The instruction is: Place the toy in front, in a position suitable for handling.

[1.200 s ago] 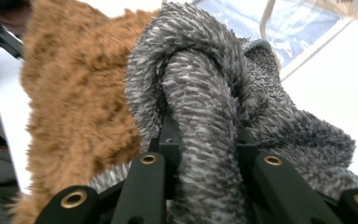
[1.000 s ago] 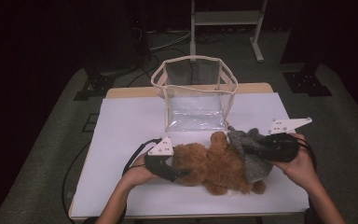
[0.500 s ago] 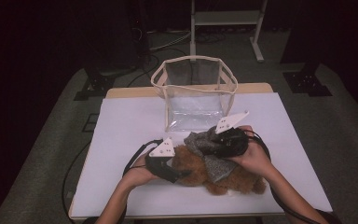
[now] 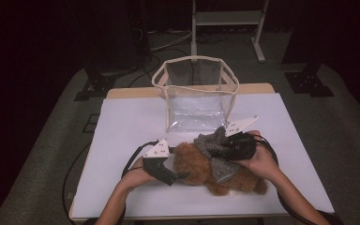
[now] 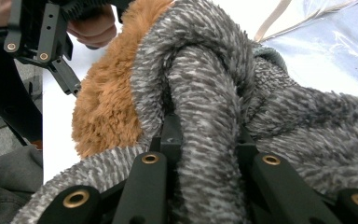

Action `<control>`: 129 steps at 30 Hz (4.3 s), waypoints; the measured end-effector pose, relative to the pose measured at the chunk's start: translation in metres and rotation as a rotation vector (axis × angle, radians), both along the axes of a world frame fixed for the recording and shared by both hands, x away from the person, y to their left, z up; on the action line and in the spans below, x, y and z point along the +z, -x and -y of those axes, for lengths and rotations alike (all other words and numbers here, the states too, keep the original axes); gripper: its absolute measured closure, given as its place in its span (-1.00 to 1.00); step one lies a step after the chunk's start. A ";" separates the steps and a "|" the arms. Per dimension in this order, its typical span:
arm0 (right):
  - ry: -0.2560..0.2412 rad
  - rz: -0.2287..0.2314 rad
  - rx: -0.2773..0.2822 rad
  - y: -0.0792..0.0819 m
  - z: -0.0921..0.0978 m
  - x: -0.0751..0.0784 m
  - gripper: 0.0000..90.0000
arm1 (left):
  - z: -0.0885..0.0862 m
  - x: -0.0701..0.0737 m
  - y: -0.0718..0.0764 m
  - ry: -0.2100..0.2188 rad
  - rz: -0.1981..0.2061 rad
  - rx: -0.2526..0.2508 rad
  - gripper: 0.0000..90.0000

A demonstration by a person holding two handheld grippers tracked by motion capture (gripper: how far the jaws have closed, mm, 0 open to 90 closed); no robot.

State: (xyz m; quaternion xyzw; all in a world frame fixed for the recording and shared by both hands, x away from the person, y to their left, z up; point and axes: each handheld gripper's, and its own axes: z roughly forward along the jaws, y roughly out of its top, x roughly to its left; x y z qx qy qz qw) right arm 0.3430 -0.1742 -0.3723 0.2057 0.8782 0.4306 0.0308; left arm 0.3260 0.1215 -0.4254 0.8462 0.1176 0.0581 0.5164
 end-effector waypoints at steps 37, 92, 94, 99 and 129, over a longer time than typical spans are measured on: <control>-0.124 -0.020 -0.029 0.006 0.000 0.025 0.69 | -0.004 0.038 0.000 0.074 0.024 0.039 -0.33; -0.011 0.149 -0.021 0.002 0.037 0.129 0.68 | 0.078 0.122 -0.014 -0.036 0.214 -0.084 -0.35; 0.017 0.170 -0.020 0.004 0.035 0.134 0.68 | 0.080 0.122 -0.014 -0.024 0.221 -0.077 -0.22; 0.061 0.177 0.009 0.008 0.019 0.155 0.70 | 0.093 0.130 -0.009 -0.018 0.255 -0.093 -0.19; -0.136 0.109 0.007 -0.010 0.014 0.114 0.67 | 0.048 0.123 0.002 -0.134 0.260 -0.042 -0.64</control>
